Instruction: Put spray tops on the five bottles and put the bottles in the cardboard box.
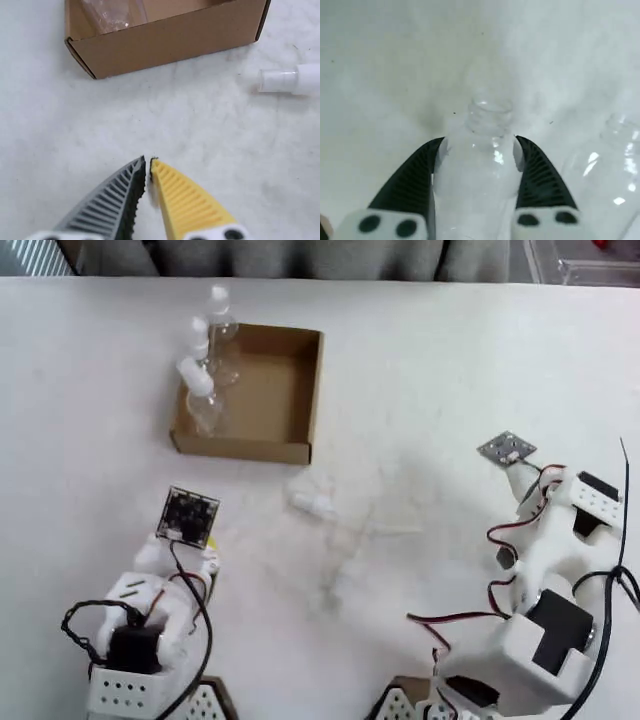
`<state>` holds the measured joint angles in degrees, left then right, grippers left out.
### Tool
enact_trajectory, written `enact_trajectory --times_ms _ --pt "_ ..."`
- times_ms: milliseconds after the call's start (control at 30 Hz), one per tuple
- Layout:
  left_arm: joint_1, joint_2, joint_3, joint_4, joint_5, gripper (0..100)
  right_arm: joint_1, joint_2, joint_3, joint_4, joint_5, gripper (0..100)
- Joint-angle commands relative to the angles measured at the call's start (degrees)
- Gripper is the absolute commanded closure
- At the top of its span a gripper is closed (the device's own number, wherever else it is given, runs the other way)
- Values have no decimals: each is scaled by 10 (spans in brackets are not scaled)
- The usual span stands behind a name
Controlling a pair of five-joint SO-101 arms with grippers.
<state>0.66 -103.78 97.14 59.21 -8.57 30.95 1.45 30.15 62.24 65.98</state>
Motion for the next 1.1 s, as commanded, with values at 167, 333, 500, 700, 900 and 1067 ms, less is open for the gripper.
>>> enact_trajectory --times_ms 167,333,500,700,900,1067 --pt "24 -4 -2 -26 1 976 -46 -103 -14 125 -243 981" --pt "61 -4 -12 -61 70 976 -138 -136 34 125 -327 981" --pt "72 -1 -59 -61 103 973 -207 -163 47 107 -380 981" --pt "119 39 -127 -47 108 972 -195 -175 127 -36 -457 981" --pt "176 261 -266 -85 183 972 -176 -169 142 -73 -462 981" --pt "246 464 -384 -110 280 972 -175 -168 142 -74 -462 981"
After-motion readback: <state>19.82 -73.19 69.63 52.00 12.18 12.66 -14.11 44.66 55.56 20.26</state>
